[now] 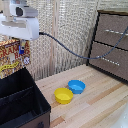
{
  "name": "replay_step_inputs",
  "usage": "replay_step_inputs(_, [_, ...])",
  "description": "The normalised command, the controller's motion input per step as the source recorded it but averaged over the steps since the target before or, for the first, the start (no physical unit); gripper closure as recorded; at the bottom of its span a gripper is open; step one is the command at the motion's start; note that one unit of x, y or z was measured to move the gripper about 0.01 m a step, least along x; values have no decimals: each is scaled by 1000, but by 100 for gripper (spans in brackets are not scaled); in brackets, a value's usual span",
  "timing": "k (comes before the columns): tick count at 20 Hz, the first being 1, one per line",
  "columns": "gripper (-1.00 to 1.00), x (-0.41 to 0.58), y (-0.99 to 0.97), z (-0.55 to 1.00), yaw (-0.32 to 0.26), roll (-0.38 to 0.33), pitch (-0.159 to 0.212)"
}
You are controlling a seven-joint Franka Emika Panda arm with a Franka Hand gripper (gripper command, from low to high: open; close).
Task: Position your gripper near the granola bar, please. Lightly grip the granola bar with your gripping tool. Relocate your gripper along with the granola bar toward the leading division of the caddy with caution. Gently release the granola bar into the leading division of the caddy.
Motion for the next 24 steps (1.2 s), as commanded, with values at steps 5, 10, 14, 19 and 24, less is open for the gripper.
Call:
replay_step_inputs(5, [100, -360, 444, -58, -172, -22, 44])
replay_step_inputs(10, [100, -192, 401, -292, -229, -21, 70])
replay_step_inputs(14, [100, -270, 384, -411, -221, -16, 43])
replay_step_inputs(19, [100, -484, 295, -476, -179, -2, 31])
replay_step_inputs(24, [100, -565, 233, -497, -156, 0, 85])
